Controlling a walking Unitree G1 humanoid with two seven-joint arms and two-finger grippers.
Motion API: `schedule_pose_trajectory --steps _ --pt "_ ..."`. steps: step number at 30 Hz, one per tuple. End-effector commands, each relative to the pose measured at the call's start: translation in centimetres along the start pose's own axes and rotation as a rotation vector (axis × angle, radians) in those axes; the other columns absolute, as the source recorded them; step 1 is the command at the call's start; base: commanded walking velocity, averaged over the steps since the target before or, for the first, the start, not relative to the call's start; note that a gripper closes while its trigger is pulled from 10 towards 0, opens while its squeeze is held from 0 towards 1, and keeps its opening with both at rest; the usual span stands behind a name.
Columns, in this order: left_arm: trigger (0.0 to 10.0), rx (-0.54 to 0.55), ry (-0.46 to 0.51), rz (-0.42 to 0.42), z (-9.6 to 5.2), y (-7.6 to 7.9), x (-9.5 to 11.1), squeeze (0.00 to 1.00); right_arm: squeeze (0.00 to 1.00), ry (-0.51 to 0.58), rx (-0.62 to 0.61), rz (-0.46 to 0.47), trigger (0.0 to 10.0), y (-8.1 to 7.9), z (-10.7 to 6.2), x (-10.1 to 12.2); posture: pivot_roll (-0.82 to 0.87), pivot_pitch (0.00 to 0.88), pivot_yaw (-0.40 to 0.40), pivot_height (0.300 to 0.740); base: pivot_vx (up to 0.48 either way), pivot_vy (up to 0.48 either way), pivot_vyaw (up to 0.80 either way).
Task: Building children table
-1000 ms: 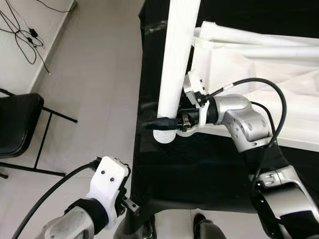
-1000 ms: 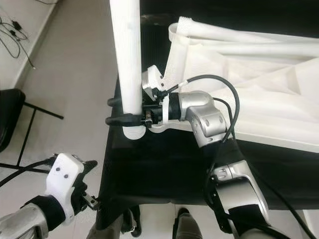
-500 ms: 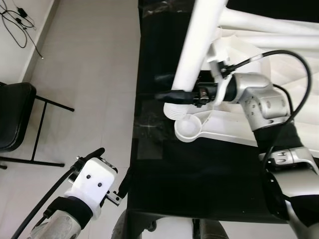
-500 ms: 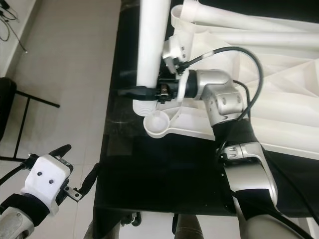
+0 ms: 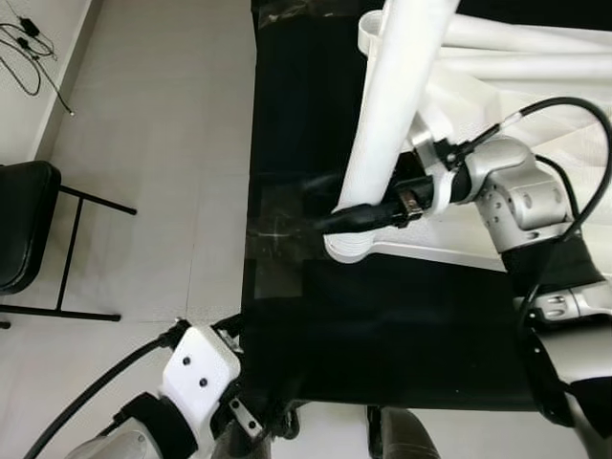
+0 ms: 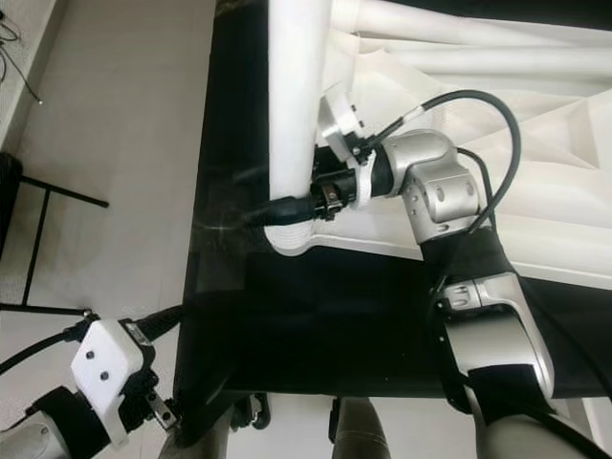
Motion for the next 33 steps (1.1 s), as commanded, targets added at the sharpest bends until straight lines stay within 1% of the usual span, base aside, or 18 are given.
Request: schedule_pose_trajectory --steps 1,4,5,9,11,15,20,25,27,28,30,32,33 --pt "10.0 -0.024 -0.020 -0.030 -0.1 0.5 -0.6 0.00 0.00 -0.040 0.027 0.030 10.0 -0.4 0.5 -1.5 0.06 0.472 0.077 0.740 0.000 0.000 0.00" --pt "10.0 -0.028 -0.013 -0.029 -0.1 0.5 -0.6 0.00 0.00 -0.050 0.033 0.028 10.0 -0.5 0.8 -1.8 0.06 0.473 0.076 0.740 0.000 0.000 0.00" --pt "10.0 -0.028 -0.007 -0.027 0.0 0.4 -0.6 0.00 0.00 -0.049 0.022 0.027 10.0 -0.4 1.2 -2.1 0.06 0.475 0.075 0.740 0.000 0.000 0.00" --pt "10.0 -0.025 0.003 -0.023 0.0 0.2 -0.5 0.00 0.00 -0.043 0.002 0.028 10.0 0.0 1.6 -2.4 0.06 0.476 0.075 0.740 0.000 0.000 0.00" --pt "10.0 -0.025 0.003 -0.023 0.0 0.2 -0.5 0.00 0.00 -0.043 0.002 0.028 10.0 0.0 1.6 -2.4 0.06 0.476 0.075 0.740 0.000 0.000 0.00" --pt "10.0 -0.027 0.022 -0.012 -0.1 0.1 -0.4 0.00 0.00 -0.038 -0.029 0.044 10.0 0.9 1.3 -2.4 0.07 0.475 0.073 0.740 0.000 0.000 0.00" --pt "10.0 -0.028 0.026 -0.004 -0.2 0.2 -0.4 0.00 0.00 -0.050 -0.055 0.041 10.0 1.4 0.9 -2.6 0.07 0.475 0.073 0.740 0.000 0.000 0.00" --pt "10.0 -0.029 0.028 -0.001 -0.2 0.2 -0.4 0.00 0.00 -0.064 -0.057 0.028 10.0 1.5 0.8 -2.7 0.07 0.473 0.075 0.740 0.000 0.000 0.00" --pt "10.0 -0.031 0.028 0.001 -0.2 0.2 -0.4 0.00 0.00 -0.115 -0.015 -0.012 10.0 0.7 0.9 -3.1 0.07 0.472 0.076 0.740 0.000 0.000 0.00" --pt "10.0 -0.031 0.028 0.001 -0.2 0.2 -0.4 0.00 0.00 -0.115 -0.015 -0.012 10.0 0.7 0.9 -3.1 0.07 0.472 0.076 0.740 0.000 0.000 0.00" --pt "10.0 -0.032 0.030 0.003 -0.3 0.2 -0.5 0.00 0.00 -0.175 0.053 -0.068 10.0 -0.7 1.5 -3.8 0.07 0.470 0.078 0.740 0.000 0.000 0.00" --pt "10.0 -0.032 0.031 0.003 -0.3 0.2 -0.5 0.00 0.00 -0.198 0.112 -0.081 10.0 -1.9 2.1 -4.3 0.07 0.470 0.079 0.740 0.000 0.000 0.00" --pt "10.0 -0.032 0.031 0.003 -0.3 0.2 -0.5 0.00 0.00 -0.198 0.112 -0.081 10.0 -1.9 2.1 -4.3 0.07 0.470 0.079 0.740 0.000 0.000 0.00"
Point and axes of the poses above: a point about 5 cm out from each wrist's last joint towards the gripper, its own z axis pointing out of the wrist towards the gripper, its own x axis along the axis of the wrist's last joint, y = z × x, the point moved 5 cm from there along z, pointing out of the wrist towards the gripper, and after that the axes turned 9 degrees about z, right-handed, at the moved point
